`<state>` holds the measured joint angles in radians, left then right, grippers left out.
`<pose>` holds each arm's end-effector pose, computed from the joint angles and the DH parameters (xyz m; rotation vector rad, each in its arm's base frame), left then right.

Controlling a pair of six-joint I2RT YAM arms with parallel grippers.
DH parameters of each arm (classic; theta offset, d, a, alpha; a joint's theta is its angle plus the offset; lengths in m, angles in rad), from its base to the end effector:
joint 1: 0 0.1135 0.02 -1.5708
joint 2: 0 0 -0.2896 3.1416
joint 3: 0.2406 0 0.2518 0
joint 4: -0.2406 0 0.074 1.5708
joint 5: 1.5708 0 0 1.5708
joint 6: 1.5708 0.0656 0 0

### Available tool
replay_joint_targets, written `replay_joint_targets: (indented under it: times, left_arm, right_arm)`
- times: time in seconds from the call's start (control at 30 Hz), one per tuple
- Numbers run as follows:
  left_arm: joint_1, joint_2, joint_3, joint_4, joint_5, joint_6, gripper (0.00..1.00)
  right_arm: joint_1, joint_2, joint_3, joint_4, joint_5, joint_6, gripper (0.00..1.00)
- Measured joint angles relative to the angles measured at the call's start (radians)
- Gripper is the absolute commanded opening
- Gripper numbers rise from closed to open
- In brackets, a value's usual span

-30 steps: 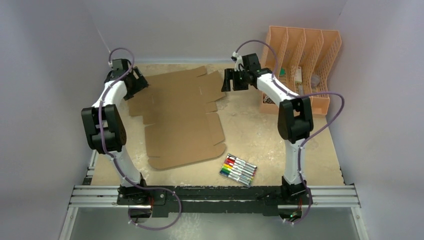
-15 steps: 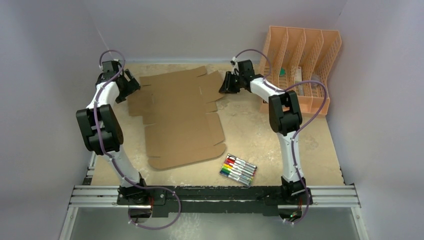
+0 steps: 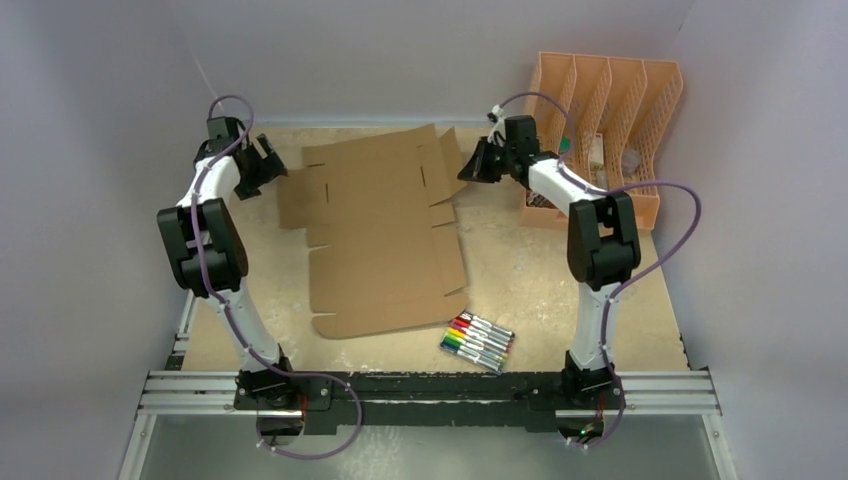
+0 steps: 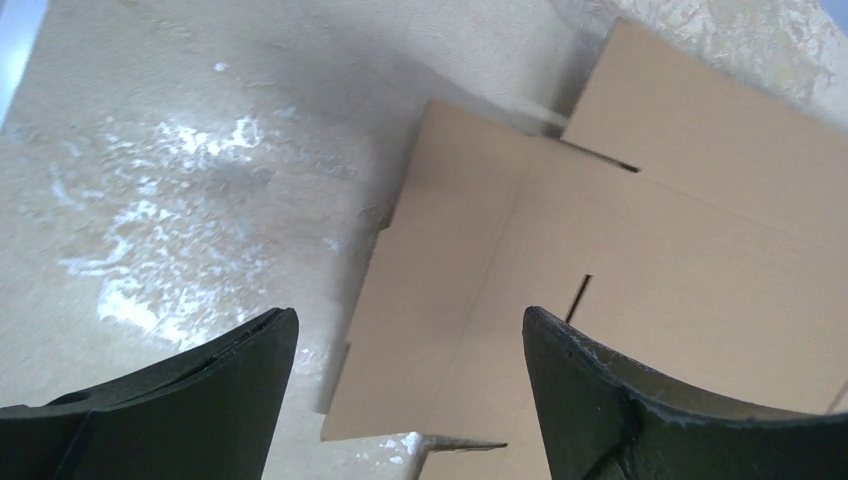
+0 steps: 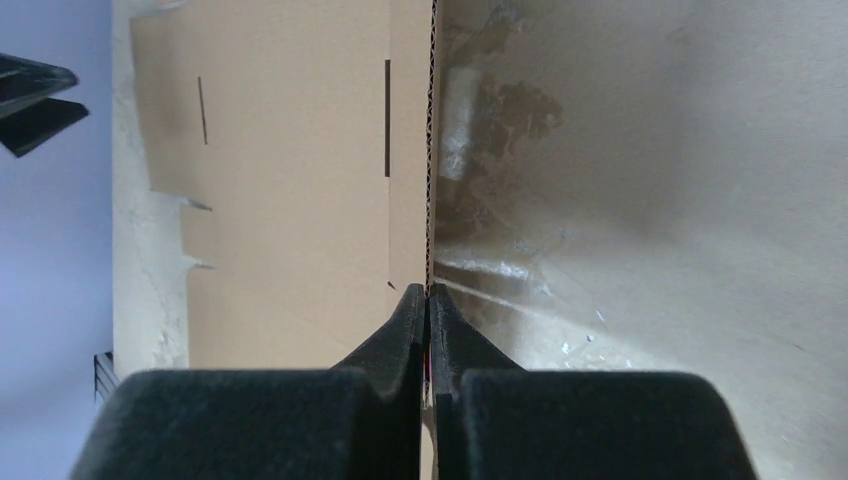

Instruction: Fold the paper box

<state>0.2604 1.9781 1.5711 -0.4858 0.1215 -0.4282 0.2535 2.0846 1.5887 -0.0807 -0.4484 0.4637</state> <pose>0.4565 0.1134 0.2294 -0.7829 2.3400 -0.2224 0.4939 0.1573 0.2295 -0.0399 2.2185 0.8895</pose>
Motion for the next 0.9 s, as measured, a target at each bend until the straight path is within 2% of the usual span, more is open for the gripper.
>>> replay_joint_targets:
  times: [0.3,0.53,0.67,0.8,0.9]
  left_arm:
    - [0.0,0.146,0.045,0.017,0.135,0.006,0.82]
    - [0.001,0.212,0.087,0.065,0.272,0.006,0.73]
    - [0.001,0.235,0.098,0.091,0.34,0.005,0.61]
    - [0.002,0.251,0.101,0.108,0.375,0.006,0.38]
    - [0.003,0.257,0.101,0.111,0.385,0.01,0.24]
  right_arm:
    - [-0.043,-0.075,-0.098,0.036,-0.018,-0.001,0.0]
    - [-0.044,-0.076,-0.125,0.041,-0.037,-0.012,0.0]
    - [-0.045,-0.076,-0.126,0.043,-0.055,-0.024,0.0]
    - [-0.045,-0.076,-0.137,0.046,-0.069,-0.042,0.0]
    - [-0.047,-0.076,-0.144,0.048,-0.069,-0.055,0.0]
